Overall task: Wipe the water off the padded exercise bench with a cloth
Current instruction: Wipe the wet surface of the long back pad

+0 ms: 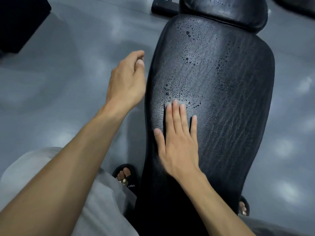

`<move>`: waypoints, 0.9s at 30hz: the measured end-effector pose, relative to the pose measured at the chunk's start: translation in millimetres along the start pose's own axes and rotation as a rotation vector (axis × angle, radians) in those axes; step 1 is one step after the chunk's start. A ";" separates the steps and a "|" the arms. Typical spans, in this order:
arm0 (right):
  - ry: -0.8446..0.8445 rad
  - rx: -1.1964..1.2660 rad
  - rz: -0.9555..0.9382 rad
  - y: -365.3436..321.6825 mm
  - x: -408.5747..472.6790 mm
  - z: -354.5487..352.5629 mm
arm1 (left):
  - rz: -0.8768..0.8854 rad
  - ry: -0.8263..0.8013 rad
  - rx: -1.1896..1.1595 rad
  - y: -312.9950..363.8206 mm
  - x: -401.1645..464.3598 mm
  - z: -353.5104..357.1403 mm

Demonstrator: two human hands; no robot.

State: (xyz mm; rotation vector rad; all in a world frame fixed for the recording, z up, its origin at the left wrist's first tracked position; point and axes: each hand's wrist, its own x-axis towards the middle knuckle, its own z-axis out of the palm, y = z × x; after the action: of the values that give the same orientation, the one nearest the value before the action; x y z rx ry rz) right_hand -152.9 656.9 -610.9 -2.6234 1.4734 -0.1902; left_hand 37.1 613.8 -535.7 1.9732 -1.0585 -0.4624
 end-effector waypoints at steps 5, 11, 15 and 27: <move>0.003 -0.025 -0.013 -6.2 29.0 -4.9 | 0.003 0.020 -0.026 7.0 2.6 -5.1; -0.026 -0.035 -0.035 -12.2 -16.7 2.2 | 0.073 -0.076 0.131 -0.6 4.9 -7.6; 0.035 -0.056 -0.002 -20.2 49.0 2.2 | 0.056 -0.097 0.163 0.2 4.6 -11.6; -0.006 -0.065 -0.053 -27.7 12.2 4.9 | 0.032 -0.206 0.252 2.8 9.5 -8.6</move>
State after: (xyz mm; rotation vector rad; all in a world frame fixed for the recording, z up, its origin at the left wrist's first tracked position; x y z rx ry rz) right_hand -122.5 661.0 -610.3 -2.7131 1.4334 -0.1419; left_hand 46.6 609.5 -527.8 2.1583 -1.3303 -0.5457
